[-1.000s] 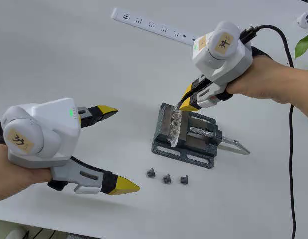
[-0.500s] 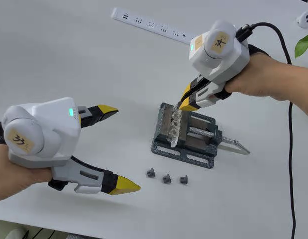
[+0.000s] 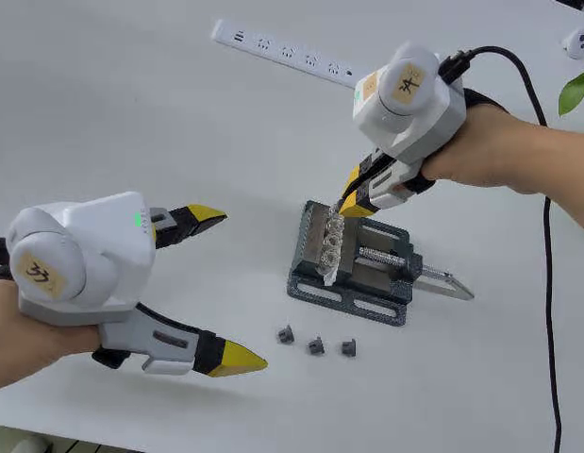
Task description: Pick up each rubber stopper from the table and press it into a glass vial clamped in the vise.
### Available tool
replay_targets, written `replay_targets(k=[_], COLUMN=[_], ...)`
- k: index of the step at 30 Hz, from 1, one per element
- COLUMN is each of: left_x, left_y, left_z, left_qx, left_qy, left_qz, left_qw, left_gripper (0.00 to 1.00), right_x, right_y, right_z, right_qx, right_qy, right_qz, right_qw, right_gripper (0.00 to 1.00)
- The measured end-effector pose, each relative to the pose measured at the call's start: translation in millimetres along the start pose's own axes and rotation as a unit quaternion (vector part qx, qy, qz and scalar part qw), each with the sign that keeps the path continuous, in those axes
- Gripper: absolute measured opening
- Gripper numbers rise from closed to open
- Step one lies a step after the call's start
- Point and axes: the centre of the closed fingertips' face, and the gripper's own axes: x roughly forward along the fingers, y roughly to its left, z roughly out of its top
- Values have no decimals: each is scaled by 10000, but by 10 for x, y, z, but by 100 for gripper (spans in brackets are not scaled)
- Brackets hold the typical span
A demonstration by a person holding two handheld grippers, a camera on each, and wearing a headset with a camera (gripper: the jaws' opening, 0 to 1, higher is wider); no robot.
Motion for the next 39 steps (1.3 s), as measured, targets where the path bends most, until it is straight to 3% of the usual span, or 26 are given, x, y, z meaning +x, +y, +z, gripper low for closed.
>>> replay_targets(k=[8,14,39], left_x=[-1,-1,28], left_y=[-1,-2,-13], left_z=[21,11,20], left_qx=[-16,-13,-66], left_qy=[-32,-21,-66], left_qz=[-5,-13,-38], left_qw=[10000,10000,9999], left_gripper=[98,98,97], right_x=[20,16,-15], right_y=[7,8,-14], right_z=[-16,-19,2], right_qx=[-175,-49,-245], right_qy=[-1,-37,-79], right_qz=[9,36,-41], right_qw=[9998,10000,9997], right_gripper=[6,6,10])
